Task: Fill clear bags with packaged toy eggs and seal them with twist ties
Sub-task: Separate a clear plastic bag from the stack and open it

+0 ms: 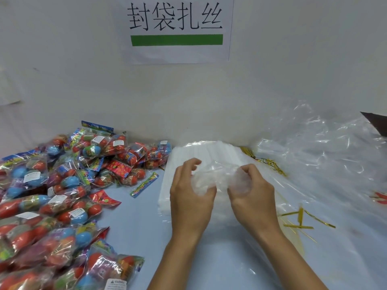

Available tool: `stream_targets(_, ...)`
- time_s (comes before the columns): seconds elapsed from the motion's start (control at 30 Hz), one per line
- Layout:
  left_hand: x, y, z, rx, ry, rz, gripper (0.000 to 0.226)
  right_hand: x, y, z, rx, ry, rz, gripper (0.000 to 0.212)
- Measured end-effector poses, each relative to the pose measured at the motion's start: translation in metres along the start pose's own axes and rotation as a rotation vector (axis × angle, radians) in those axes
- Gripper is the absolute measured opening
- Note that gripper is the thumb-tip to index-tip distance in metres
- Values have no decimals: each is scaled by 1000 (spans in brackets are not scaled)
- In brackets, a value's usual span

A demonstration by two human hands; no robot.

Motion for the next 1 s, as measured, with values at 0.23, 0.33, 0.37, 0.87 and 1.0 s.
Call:
stream_targets(0.23,-9,-1,0,-76,-124,-315,27,1,0,0,25,48,-27,32)
stream_targets(0.33,-10,-2,-2,-69,-77,-369,21,0,0,0,96,90,-24,24)
stream_targets(0.37,-10,-2,-2,-70,-62,-370,20,-1,0,-1,150,90,10,27)
stream_targets(0.87,-13,0,1,-59,-339,-325,12,4,7,8,-145,366,134,43)
stream_targets(1.0,-24,-4,7,-226,-124,-456,19,0,3,3,82,360,167,41)
Point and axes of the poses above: each hand's wrist, its own y-axis away from the middle knuckle, its own x-axis out of the palm, z = x × y, the point moved 1 cm from there along -y, towards the middle knuckle, and after that the axes turned 11 degrees about z, right-handed, at the moved point
